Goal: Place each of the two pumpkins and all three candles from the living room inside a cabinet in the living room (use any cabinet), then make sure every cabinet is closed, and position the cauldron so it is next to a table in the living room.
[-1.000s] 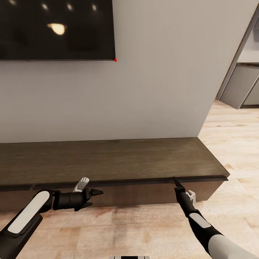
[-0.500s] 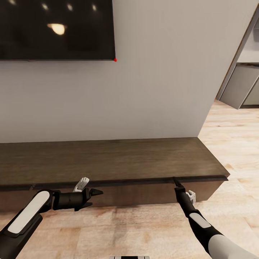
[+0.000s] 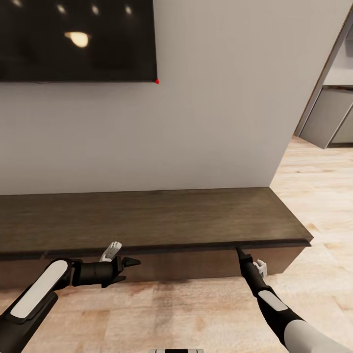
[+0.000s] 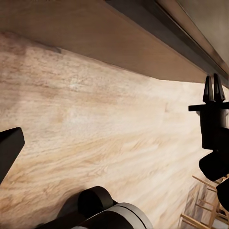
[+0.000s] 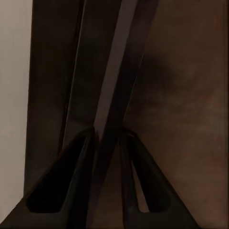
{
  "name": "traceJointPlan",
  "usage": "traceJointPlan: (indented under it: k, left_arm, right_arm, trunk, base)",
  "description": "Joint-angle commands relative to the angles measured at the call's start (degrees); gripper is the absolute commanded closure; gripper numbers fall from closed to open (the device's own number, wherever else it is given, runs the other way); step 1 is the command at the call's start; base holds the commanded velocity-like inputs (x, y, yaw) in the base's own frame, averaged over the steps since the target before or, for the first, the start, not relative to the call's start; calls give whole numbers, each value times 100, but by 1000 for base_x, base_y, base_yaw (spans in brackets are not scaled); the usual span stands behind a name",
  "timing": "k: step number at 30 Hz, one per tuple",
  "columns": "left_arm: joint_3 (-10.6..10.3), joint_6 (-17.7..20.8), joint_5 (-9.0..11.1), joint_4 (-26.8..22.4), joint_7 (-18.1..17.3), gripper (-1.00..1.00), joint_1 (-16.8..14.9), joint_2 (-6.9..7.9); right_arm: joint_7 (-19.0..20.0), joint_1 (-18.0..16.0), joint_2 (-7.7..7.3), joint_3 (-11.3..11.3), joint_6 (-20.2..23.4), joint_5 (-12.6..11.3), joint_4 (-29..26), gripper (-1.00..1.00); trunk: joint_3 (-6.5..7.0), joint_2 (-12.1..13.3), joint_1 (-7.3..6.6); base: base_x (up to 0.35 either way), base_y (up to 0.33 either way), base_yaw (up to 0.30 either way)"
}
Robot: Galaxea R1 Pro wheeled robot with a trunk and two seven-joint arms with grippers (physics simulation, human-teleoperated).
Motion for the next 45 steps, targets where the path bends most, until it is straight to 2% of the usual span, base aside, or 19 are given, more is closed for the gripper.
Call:
traceJointPlan:
  k: [1,23,45]
  left_arm:
    - [-8,-1,60,-4,56,-100,-4,4]
    - [-8,-1,58,-4,56,-100,-4,4]
    - [-104,-1,51,-4,65,-100,-4,4]
  right_arm:
    - [46,-7,-4,47,-22,-56,-8,100]
    - [19,-7,-3,47,-28,-53,-8,100]
    - [0,-7,2,47,-30,-53,-8,100]
  trunk:
    - [-4,-2,-2]
    - [-4,-2,-2]
    - [-4,-2,-2]
  base:
    - [0,0,0]
    - [-20,0,0]
    - [-303,0,0]
